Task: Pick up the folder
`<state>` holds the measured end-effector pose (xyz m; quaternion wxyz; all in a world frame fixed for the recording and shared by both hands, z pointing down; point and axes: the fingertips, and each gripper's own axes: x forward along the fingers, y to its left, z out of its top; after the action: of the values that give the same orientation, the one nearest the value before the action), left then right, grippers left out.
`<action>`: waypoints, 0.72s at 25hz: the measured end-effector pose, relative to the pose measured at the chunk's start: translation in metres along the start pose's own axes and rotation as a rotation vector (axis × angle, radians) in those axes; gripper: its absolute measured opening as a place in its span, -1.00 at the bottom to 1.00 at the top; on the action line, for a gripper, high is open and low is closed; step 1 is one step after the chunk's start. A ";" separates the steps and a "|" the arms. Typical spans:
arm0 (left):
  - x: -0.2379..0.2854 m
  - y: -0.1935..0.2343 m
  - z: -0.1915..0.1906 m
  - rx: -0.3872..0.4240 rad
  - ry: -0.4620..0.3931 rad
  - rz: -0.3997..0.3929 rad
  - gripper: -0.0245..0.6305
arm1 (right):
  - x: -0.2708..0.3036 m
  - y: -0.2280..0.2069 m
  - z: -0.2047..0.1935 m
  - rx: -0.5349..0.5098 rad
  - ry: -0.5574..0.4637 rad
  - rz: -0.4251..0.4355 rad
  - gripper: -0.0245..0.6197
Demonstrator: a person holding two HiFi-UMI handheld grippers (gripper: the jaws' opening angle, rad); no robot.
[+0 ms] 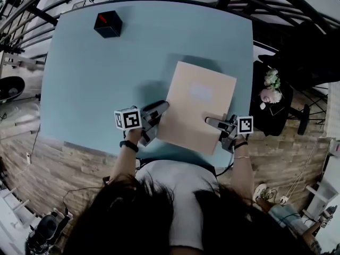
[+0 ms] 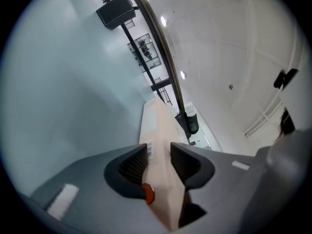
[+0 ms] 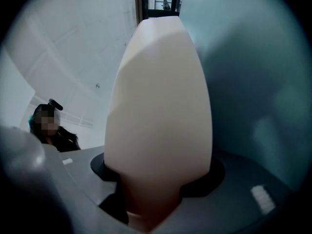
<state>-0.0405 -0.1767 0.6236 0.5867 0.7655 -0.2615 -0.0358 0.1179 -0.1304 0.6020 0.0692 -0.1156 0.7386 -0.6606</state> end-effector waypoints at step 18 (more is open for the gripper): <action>-0.028 -0.079 0.057 0.351 -0.183 0.066 -0.34 | -0.002 0.098 0.037 -0.515 -0.101 -0.135 0.00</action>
<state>-0.0573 -0.2002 0.5267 0.4191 0.8405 -0.3410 -0.0397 0.1215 -0.1560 0.4999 0.0300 -0.2109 0.8686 -0.4474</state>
